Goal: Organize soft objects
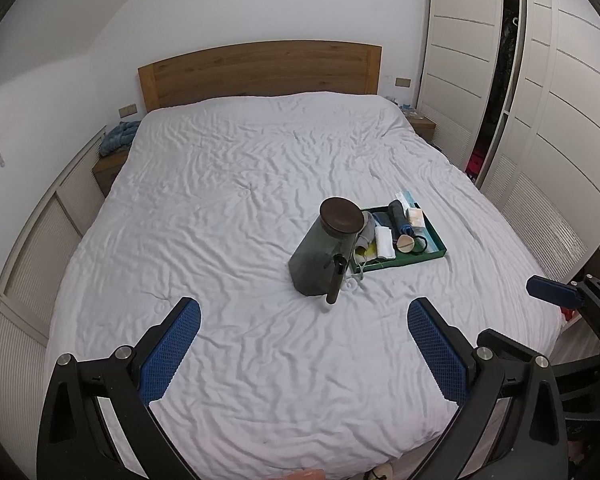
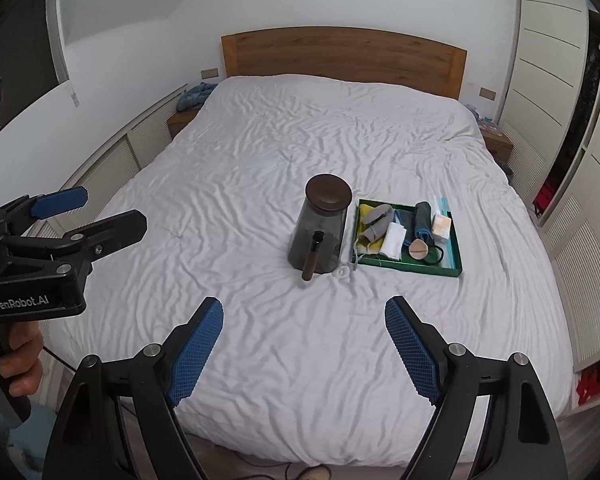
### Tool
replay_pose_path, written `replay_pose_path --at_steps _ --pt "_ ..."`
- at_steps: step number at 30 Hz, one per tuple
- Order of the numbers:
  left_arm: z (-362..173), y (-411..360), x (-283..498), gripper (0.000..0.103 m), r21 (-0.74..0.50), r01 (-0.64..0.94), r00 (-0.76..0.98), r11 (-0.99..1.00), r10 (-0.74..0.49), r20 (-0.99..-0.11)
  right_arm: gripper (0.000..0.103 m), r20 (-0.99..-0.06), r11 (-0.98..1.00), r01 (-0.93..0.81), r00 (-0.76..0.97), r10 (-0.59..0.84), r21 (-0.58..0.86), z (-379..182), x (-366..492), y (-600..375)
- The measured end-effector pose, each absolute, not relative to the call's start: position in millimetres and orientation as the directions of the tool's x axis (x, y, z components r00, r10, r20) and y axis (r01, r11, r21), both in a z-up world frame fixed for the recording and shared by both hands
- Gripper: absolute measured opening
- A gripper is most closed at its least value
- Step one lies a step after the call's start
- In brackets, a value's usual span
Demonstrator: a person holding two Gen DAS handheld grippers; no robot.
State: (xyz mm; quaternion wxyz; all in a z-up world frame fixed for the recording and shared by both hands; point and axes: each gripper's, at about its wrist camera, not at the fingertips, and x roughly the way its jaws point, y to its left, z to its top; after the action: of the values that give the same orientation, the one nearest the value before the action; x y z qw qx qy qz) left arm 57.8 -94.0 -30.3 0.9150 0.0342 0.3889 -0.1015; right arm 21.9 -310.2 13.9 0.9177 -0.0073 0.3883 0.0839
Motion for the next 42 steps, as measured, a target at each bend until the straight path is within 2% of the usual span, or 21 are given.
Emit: replay_pose_path --at_steps 42 --pt "-30.7 -92.8 49.3 0.102 -0.014 0.203 0.682 0.979 -0.151 -0.716 0.084 -0.720 0.979 -0.200 0.676 0.158 0.028 8.1 25.8 -293.2"
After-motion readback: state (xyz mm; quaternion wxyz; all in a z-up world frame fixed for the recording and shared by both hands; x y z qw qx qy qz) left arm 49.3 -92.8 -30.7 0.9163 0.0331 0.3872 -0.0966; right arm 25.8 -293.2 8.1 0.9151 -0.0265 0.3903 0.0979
